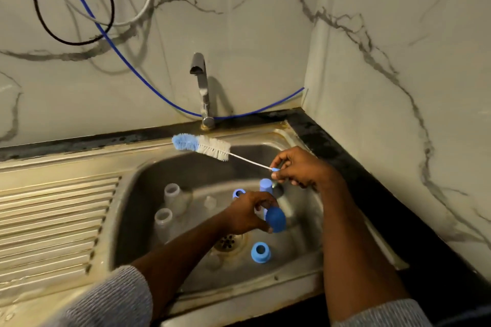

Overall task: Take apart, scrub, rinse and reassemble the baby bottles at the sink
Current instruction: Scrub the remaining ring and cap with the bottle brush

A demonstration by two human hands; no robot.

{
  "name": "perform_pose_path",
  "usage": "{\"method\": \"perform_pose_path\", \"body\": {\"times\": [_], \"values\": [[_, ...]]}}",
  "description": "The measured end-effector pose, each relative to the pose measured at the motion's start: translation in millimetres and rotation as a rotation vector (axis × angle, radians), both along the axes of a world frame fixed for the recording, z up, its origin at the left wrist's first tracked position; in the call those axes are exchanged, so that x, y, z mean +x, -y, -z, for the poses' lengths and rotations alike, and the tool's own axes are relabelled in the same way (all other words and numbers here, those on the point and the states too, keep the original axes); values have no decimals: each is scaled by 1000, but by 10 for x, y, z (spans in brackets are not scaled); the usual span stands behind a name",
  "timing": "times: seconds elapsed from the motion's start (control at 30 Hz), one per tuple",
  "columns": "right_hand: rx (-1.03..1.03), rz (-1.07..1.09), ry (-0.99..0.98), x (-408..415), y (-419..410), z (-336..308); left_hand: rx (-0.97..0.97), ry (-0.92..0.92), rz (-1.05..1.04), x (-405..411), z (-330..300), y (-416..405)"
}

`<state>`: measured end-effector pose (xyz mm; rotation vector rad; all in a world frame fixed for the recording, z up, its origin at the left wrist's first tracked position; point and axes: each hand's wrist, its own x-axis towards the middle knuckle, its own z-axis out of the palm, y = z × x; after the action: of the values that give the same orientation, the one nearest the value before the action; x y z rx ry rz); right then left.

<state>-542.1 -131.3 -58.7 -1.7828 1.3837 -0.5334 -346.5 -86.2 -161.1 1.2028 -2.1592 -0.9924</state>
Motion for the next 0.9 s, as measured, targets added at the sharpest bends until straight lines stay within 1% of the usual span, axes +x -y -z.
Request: {"method": "perform_pose_path", "body": {"times": [0.07,0.13,0.33,0.5,0.73,0.8,0.9], "values": [[6,-3,-19,-26,3,-12,-36,109,72,-106,60,9],[13,-1,-17,-48,2,-13,-74,180,122,-182,114,-2],[5,-7,-9,-49,17,20,-145,469,155,-344,170,-7],[-6,-17,-24,-25,5,4,-249,661,232,-412,236,-69],[-8,-37,-39,7,-2,7,-312,711,236,-385,248,-66],[-22,-31,-32,5,3,21,-296,666,216,-338,202,-44],[-58,-16,-22,15,19,40,-294,518,111,-165,88,32]]}}
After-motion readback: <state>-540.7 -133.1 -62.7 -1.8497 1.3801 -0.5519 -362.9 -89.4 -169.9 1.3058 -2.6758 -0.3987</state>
